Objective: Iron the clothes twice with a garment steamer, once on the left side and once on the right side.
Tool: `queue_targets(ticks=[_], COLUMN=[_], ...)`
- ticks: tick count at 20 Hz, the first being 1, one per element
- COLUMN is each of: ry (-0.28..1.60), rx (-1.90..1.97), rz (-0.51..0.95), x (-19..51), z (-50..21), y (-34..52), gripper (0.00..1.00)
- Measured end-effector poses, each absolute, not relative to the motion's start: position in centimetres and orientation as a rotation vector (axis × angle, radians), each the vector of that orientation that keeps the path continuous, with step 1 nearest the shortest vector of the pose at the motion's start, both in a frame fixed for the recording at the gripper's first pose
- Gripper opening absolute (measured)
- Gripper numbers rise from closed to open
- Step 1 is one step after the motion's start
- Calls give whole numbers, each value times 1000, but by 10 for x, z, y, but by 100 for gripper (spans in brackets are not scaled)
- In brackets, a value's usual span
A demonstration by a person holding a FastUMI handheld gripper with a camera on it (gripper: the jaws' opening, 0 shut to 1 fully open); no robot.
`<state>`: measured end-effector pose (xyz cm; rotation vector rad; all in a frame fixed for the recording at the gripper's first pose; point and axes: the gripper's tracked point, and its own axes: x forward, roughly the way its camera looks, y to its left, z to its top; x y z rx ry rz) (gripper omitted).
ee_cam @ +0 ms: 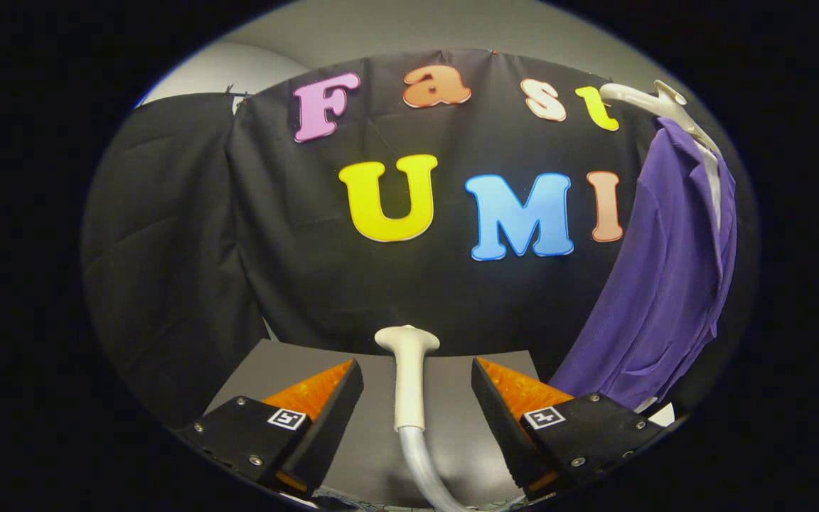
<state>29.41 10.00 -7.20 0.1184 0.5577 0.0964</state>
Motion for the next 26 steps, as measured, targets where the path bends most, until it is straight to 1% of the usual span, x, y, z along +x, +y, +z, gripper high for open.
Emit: queue_targets(ticks=[4, 6, 8, 10, 15, 19, 21, 22, 26], ry=[716, 820, 899, 939, 1038, 1038, 1036, 1034, 1008], rx=[173, 214, 208, 191, 72, 64, 63, 68, 84], rz=[64, 56, 44, 50, -9, -19, -1, 2, -11], x=[352, 364, 370, 372, 353, 356, 354, 353, 348], z=[-131, -159, -183, -193, -222, -224, -224, -223, -220], y=[115, 121, 124, 131, 127, 130, 130, 129, 127], gripper=[95, 94, 93, 91, 86, 69, 50, 47, 39])
